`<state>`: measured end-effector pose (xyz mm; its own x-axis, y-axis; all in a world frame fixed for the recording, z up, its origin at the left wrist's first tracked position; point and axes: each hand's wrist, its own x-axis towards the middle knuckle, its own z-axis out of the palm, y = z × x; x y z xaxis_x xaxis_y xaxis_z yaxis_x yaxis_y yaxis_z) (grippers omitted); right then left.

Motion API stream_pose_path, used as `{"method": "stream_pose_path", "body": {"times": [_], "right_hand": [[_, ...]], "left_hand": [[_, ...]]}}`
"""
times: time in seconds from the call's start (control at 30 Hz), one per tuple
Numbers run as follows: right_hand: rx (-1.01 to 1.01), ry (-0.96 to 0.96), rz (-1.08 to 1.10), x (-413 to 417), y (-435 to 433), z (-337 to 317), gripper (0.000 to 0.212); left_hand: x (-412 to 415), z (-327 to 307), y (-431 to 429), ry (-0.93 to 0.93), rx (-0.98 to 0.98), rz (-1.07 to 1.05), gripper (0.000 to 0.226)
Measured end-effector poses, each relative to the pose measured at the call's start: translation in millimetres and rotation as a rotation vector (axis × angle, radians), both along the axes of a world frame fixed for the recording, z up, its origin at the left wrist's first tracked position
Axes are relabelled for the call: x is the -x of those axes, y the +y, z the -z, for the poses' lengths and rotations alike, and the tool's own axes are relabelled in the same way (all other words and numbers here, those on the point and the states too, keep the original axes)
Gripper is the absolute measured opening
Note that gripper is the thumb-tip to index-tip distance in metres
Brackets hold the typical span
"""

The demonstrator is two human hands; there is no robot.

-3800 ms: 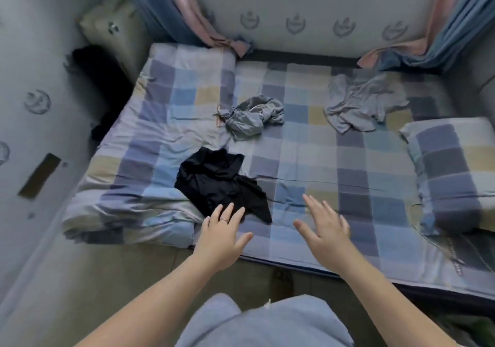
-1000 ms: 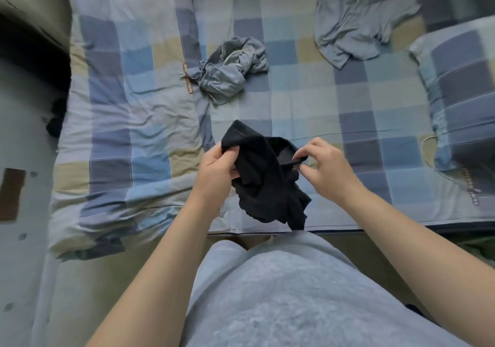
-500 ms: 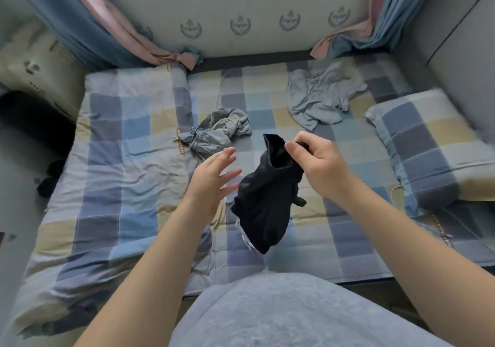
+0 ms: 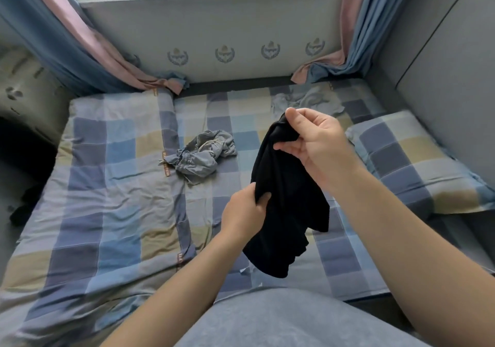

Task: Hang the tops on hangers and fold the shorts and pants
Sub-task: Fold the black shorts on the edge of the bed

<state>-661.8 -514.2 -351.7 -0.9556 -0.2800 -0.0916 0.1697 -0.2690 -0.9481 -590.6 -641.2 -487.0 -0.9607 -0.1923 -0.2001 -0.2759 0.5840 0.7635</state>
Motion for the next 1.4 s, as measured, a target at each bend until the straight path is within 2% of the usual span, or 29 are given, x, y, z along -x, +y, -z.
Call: {"method": "stream_pose_path", "body": {"times": [0.1, 0.23, 0.37, 0.47, 0.5, 0.57, 0.63, 0.67, 0.7, 0.77, 0.9, 1.0, 1.07, 1.17, 1.23, 1.33, 1.4], "right_hand": [[-0.042, 0.015, 0.066, 3, 13, 8, 0.012], [-0.309, 0.045, 0.007, -6, 36, 37, 0.054], [-0.597, 0.014, -0.178, -30, 51, 81, 0.063], [-0.640, -0.144, -0.473, -54, 42, 108, 0.073], [-0.632, -0.170, -0.562, -61, 36, 114, 0.068], [-0.638, -0.144, -0.589, -69, 24, 126, 0.040], [-0.631, -0.161, -0.425, -69, 18, 130, 0.011], [-0.606, -0.200, -0.344, -67, 17, 128, 0.008], [-0.559, -0.240, -0.280, -63, 16, 126, 0.012], [-0.436, -0.292, -0.199, -56, 17, 117, 0.020], [-0.263, -0.347, -0.032, -44, 18, 99, 0.017], [-0.148, -0.426, 0.080, -35, 17, 87, 0.017], [-0.085, -0.484, 0.107, -30, 18, 78, 0.022], [0.002, -0.564, 0.096, -23, 20, 69, 0.030], [0.048, -0.627, 0.071, -21, 21, 64, 0.032], [0.061, -0.665, 0.095, -17, 26, 64, 0.034], [0.086, -0.685, 0.155, -14, 33, 69, 0.033]], "left_hand": [[-1, 1, -2, -0.014, -0.091, -0.019, 0.025], [-4, -9, -10, 0.012, -0.381, -0.130, 0.027], [-4, -40, -9, 0.145, -0.463, -0.154, 0.029], [-5, -66, -4, 0.181, -0.574, -0.149, 0.029], [-5, -72, -3, 0.179, -0.618, -0.151, 0.026], [-5, -82, -4, 0.169, -0.709, -0.174, 0.020], [-6, -87, -9, 0.165, -0.783, -0.204, 0.019], [-7, -87, -13, 0.163, -0.809, -0.206, 0.018], [-9, -85, -19, 0.159, -0.809, -0.197, 0.015], [-16, -76, -32, 0.132, -0.683, -0.132, 0.012], [-38, -43, -45, -0.048, -0.267, 0.117, 0.046], [-57, -23, -36, 0.041, -0.047, 0.138, 0.066], [-62, -14, -31, 0.082, -0.029, 0.171, 0.069], [-60, -9, -24, 0.011, -0.115, 0.288, 0.069], [-53, -5, -18, 0.057, -0.141, 0.263, 0.053], [-42, -7, -12, 0.138, -0.203, 0.152, 0.008], [-34, -10, -18, 0.133, -0.240, 0.049, 0.011]]}}
